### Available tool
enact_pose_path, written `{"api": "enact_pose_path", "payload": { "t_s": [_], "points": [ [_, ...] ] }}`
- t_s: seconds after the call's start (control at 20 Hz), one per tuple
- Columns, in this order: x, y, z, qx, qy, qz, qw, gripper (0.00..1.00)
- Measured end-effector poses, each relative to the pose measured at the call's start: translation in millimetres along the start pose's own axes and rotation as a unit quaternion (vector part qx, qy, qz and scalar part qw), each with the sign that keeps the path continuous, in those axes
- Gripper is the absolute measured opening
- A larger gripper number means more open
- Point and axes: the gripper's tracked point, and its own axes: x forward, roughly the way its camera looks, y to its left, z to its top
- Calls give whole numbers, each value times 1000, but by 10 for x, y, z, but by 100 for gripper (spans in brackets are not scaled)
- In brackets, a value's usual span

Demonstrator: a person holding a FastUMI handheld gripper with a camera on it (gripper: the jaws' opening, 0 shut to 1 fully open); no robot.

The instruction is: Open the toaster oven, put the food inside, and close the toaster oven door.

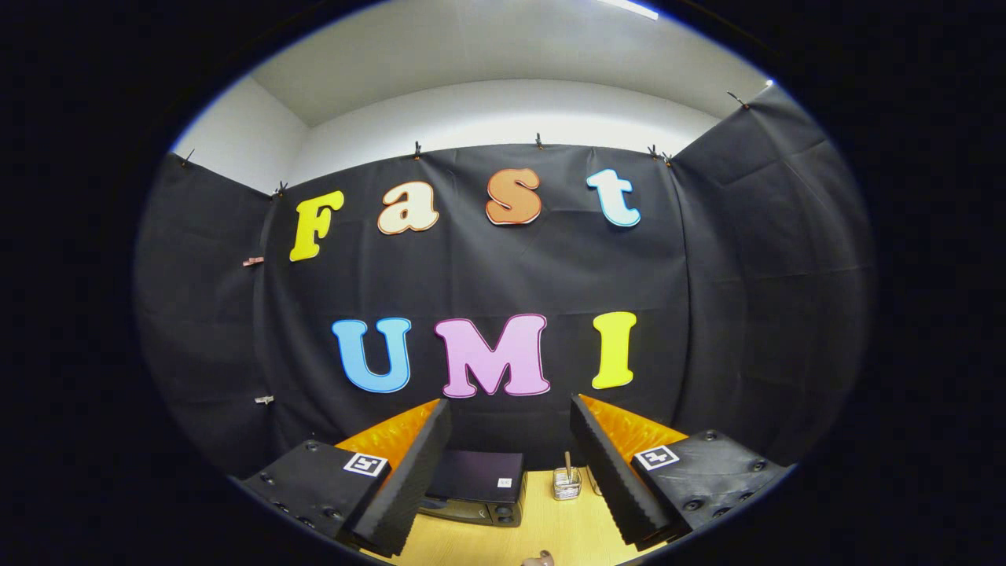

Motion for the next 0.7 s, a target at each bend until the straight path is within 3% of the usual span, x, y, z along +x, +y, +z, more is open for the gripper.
{"api": "enact_pose_path", "payload": {
  "t_s": [0.7],
  "points": [
    [-16, 33, 13, -5, 3, -3, 1000, 98]
  ]
}}
